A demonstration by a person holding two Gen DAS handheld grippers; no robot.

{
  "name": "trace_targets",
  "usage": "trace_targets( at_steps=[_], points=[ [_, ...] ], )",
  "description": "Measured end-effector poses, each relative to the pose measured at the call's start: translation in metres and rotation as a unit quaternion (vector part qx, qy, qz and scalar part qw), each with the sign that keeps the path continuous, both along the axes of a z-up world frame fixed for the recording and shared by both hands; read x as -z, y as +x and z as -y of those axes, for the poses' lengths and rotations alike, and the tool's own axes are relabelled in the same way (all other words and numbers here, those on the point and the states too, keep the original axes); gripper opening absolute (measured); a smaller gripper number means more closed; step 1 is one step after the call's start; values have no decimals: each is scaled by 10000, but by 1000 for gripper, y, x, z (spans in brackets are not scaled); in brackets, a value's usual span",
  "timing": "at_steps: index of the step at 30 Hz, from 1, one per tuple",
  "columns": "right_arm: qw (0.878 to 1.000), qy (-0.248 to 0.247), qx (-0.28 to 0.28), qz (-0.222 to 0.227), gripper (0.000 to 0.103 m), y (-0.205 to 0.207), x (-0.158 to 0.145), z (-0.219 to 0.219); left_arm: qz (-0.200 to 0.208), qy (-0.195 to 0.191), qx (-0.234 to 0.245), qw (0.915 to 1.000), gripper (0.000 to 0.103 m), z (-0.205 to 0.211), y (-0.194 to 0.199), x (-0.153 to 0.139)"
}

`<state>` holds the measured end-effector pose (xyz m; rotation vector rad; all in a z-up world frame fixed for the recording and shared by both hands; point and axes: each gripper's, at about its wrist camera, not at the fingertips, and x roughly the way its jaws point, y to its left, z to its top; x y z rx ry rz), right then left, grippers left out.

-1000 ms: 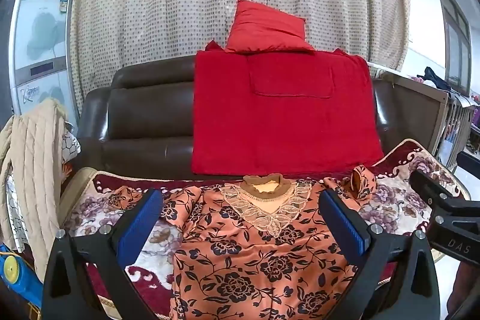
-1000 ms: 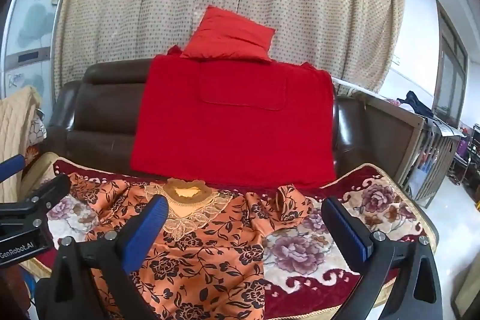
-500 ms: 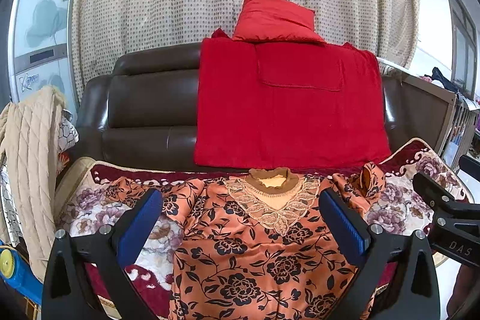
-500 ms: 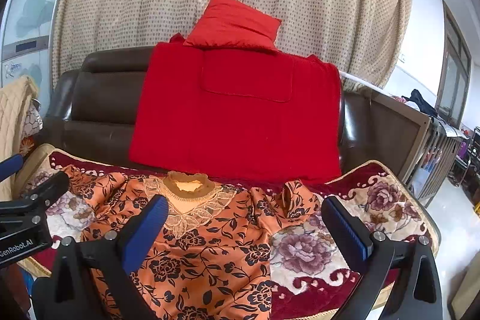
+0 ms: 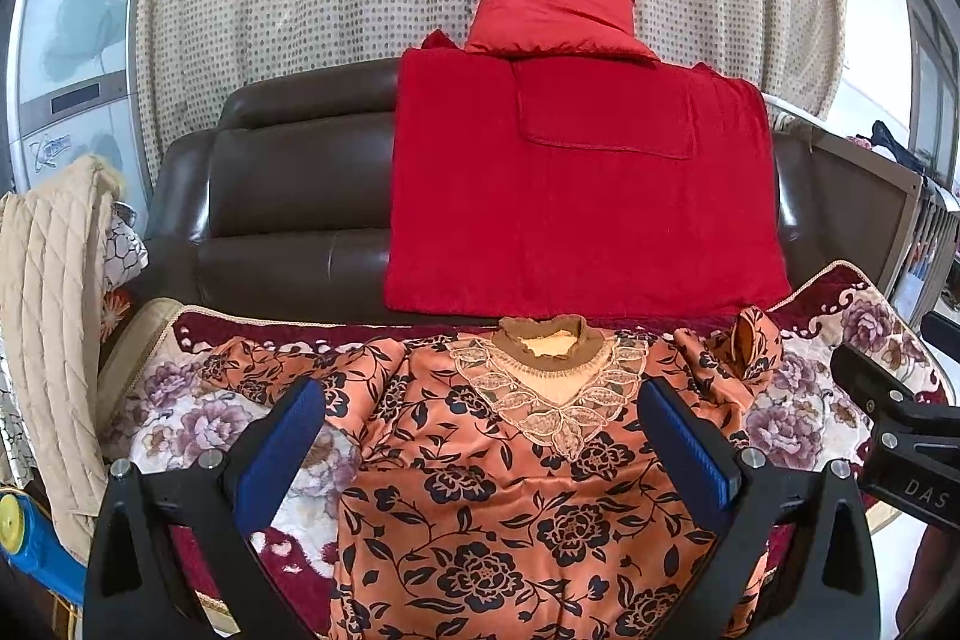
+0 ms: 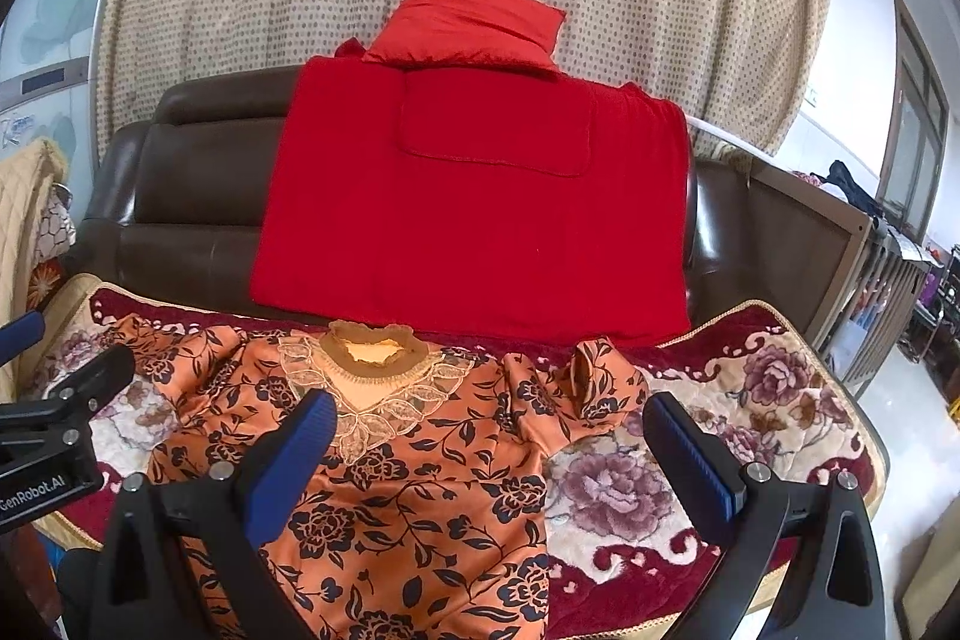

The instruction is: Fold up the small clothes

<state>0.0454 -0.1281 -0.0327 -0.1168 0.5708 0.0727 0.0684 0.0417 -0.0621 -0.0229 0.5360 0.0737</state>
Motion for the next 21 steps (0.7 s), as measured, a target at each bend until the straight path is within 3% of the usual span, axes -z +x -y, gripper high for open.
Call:
trace_targets(
  at_steps=[21],
  points=[
    [9994, 8, 57, -339, 103, 32, 28, 6, -482, 40, -123, 9988, 103, -6, 31, 37]
  ],
)
